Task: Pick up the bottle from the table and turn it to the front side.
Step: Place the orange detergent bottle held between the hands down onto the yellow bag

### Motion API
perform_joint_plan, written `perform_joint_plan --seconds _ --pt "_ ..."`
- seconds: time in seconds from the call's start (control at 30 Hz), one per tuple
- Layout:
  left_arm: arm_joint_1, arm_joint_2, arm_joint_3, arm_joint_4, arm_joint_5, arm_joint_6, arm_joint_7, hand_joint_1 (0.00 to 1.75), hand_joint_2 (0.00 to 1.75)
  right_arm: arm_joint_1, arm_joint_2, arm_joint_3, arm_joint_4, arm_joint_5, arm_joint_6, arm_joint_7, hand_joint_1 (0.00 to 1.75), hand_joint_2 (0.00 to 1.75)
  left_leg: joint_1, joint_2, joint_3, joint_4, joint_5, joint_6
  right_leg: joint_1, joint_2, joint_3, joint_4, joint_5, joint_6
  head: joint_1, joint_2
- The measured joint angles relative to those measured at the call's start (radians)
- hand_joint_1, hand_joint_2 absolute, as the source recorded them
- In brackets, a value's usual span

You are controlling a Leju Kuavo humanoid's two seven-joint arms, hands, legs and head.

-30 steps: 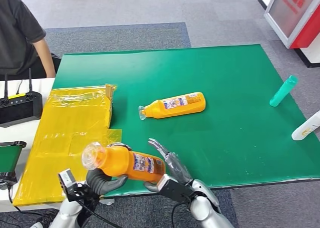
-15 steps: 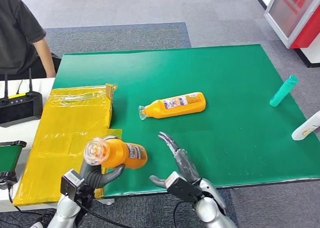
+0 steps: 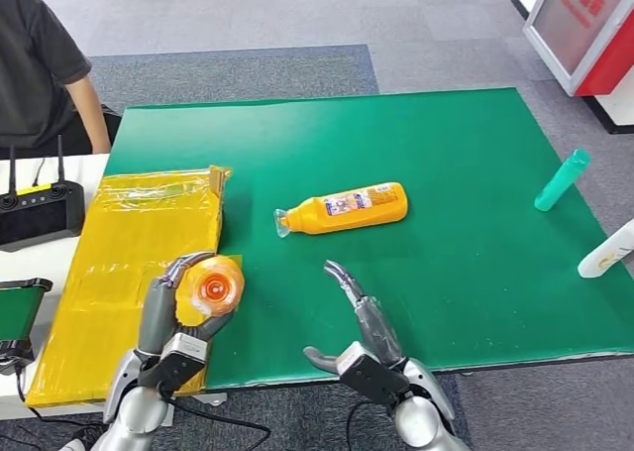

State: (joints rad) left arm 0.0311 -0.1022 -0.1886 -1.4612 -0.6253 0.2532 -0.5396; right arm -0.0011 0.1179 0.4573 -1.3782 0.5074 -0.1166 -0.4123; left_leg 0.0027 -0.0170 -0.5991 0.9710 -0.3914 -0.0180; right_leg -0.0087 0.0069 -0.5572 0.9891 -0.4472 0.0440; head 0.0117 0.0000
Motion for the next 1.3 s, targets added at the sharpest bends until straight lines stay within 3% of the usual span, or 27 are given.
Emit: perform_joint_plan --seconds 0.27,0.43,0.67,0.8,1.0,1.3 --pt "0.000 0.000 -0.009 -0.009 -0.139 0.121 0.079 1.75 1.75 0.008 0.000 -0.014 -0.014 0.002 -0.001 0.009 0.00 1.75 0.000 0.000 0.000 0.000 0.000 0.000 0.000 0.000 0.000 0.000 0.000 0.000 0.000 0.000" --pt "-0.001 0.003 -0.024 -0.009 -0.366 0.240 0.216 1.75 1.75 0.016 0.000 -0.020 -0.024 0.006 -0.002 0.018 0.00 1.75 0.000 0.000 0.000 0.000 0.000 0.000 0.000 0.000 0.000 0.000 0.000 0.000 0.000 0.000" --pt "-0.016 0.015 -0.034 0.004 -0.633 0.280 0.400 1.65 1.75 0.021 0.000 -0.024 -0.033 0.012 -0.001 0.025 0.00 1.75 0.000 0.000 0.000 0.000 0.000 0.000 0.000 0.000 0.000 0.000 0.000 0.000 0.000 0.000" --pt "-0.039 0.031 -0.044 0.025 -0.712 0.261 0.471 1.60 1.75 0.022 0.000 -0.028 -0.037 0.013 -0.001 0.028 0.00 1.75 0.000 0.000 0.000 0.000 0.000 0.000 0.000 0.000 0.000 0.000 0.000 0.000 0.000 0.000" --pt "-0.095 0.061 -0.046 0.096 -0.770 0.123 0.581 1.67 1.75 0.027 0.000 -0.033 -0.046 0.013 0.004 0.035 0.00 1.75 0.000 0.000 0.000 0.000 0.000 0.000 0.000 0.000 0.000 0.000 0.000 0.000 0.000 0.000" --pt "-0.205 0.074 -0.049 0.246 -0.765 0.003 0.619 1.75 1.75 0.029 0.000 -0.036 -0.047 0.014 0.019 0.038 0.00 1.75 0.000 0.000 0.001 0.000 0.000 0.000 0.000 0.000 0.001 0.000 0.000 0.000 0.000 0.000"
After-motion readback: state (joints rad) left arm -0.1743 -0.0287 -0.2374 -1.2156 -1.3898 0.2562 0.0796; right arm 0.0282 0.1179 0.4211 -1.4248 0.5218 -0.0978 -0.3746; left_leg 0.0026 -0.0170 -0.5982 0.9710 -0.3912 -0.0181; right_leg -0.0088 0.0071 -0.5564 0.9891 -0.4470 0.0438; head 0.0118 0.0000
